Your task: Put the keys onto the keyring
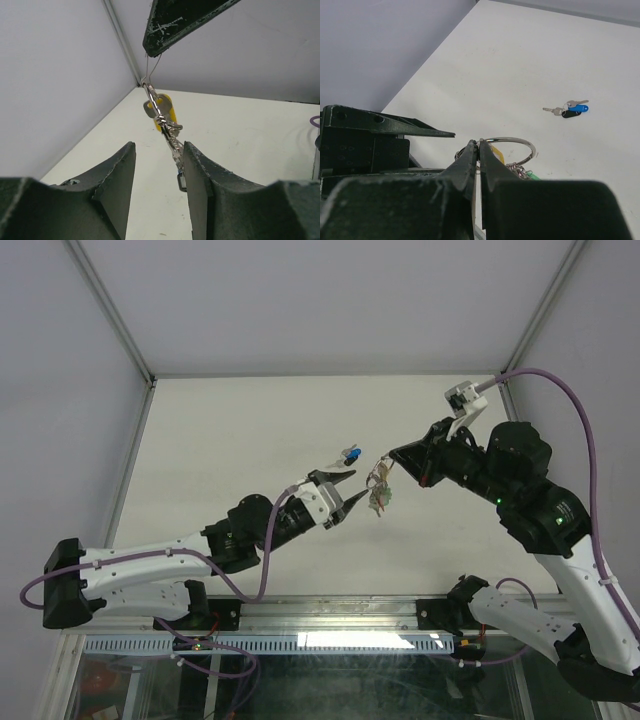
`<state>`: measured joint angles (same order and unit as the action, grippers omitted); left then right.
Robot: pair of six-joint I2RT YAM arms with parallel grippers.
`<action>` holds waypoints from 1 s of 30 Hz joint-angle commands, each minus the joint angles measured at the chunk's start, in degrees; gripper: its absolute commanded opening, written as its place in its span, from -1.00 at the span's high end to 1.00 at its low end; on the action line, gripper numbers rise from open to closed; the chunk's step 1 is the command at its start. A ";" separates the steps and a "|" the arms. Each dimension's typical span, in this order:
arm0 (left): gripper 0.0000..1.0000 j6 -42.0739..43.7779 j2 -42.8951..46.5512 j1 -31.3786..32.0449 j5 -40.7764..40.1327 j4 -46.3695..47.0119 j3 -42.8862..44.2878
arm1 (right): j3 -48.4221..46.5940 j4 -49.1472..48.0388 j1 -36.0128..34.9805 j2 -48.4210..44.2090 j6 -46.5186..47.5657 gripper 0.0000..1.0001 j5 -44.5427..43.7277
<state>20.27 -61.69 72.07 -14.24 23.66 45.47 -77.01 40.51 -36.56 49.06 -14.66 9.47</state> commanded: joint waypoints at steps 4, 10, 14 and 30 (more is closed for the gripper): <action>0.21 -1.19 -1.92 0.57 3.11 6.17 -0.35 | -0.97 -6.05 0.08 -1.32 -1.93 1.00 -0.08; 0.45 -1.07 -3.64 0.58 0.49 8.61 -0.23 | -0.82 -6.48 0.08 -1.45 -2.65 1.00 0.94; 0.61 -0.72 -4.28 0.47 -0.47 9.25 -0.21 | -0.36 -7.08 0.08 -1.85 -3.22 1.00 1.47; 1.00 4.52 -2.44 0.44 -2.61 -2.20 3.93 | 1.66 -5.12 0.03 -2.90 -2.30 0.59 -2.68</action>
<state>21.96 -66.72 72.07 -15.57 27.62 45.56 -74.96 38.68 -36.56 47.22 -17.63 9.56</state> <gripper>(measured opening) 0.010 0.120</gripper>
